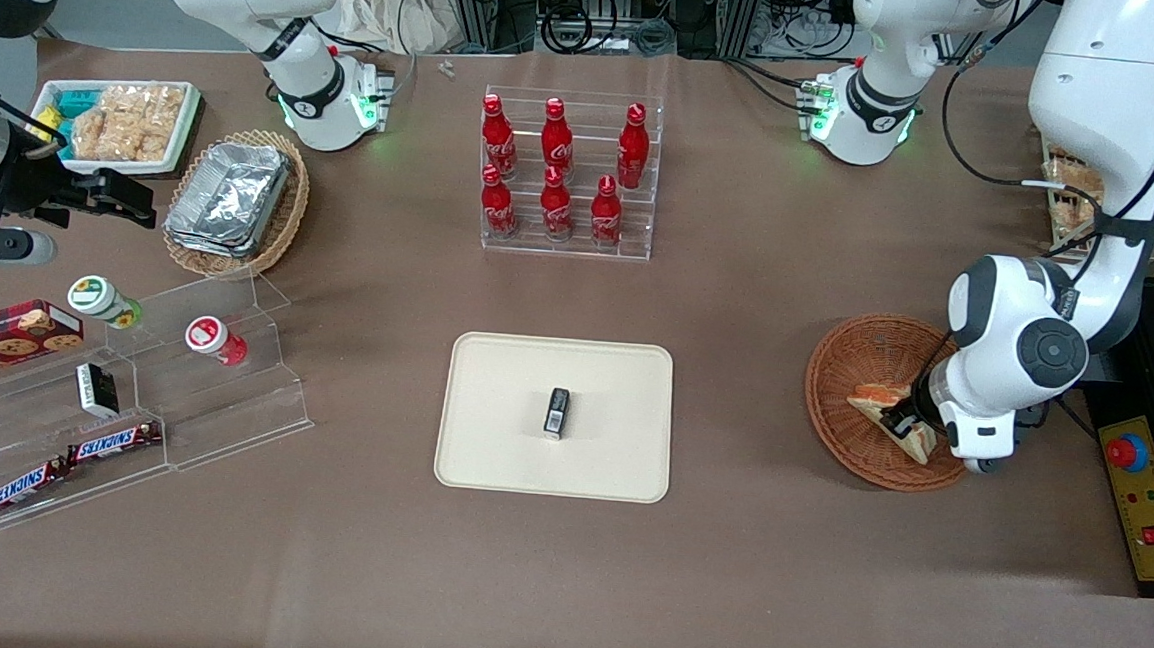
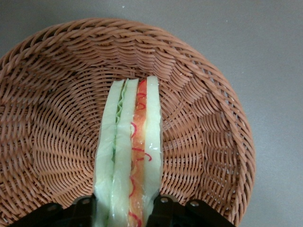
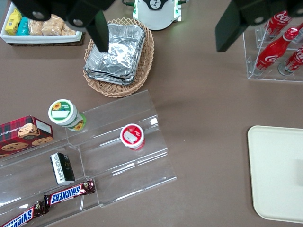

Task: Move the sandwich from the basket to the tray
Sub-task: 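Close the left gripper on the sandwich, then lift the sandwich and carry it toward the cream tray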

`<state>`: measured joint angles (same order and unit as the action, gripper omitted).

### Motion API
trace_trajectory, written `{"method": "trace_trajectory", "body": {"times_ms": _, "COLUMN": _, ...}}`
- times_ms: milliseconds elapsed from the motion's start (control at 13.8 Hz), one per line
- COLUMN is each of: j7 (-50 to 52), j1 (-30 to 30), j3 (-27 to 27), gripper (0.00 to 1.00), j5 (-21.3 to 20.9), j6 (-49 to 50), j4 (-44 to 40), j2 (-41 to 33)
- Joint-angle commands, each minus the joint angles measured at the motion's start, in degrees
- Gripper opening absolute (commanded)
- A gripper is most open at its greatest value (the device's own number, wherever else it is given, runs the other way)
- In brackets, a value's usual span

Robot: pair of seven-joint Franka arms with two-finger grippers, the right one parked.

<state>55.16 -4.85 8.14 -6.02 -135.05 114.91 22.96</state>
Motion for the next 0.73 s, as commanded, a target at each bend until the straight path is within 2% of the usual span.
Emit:
{"method": "trace_trajectory", "body": {"times_ms": 0, "j7": 1.44, "j1": -0.34, "j3": 0.29, "gripper": 0.0, "j5": -1.19, "j6": 0.14, "j4": -1.09, "j2": 0.07}}
{"method": "trace_trajectory", "body": {"times_ms": 218, "j7": 0.91, "j1": -0.25, "j3": 0.29, "gripper": 0.0, "j5": -1.19, "j6": 1.97, "j4": -2.14, "j2": -2.39}}
{"method": "trace_trajectory", "body": {"times_ms": 364, "j7": -0.05, "j1": -0.25, "j3": 0.38, "gripper": 0.0, "j5": -1.28, "j6": 7.49, "j4": -6.08, "j2": -3.44}}
{"method": "trace_trajectory", "body": {"times_ms": 655, "j7": -7.24, "j1": 0.28, "j3": 2.39, "gripper": 0.0, "j5": -0.84, "j6": 28.83, "j4": -23.63, "j2": -3.19}}
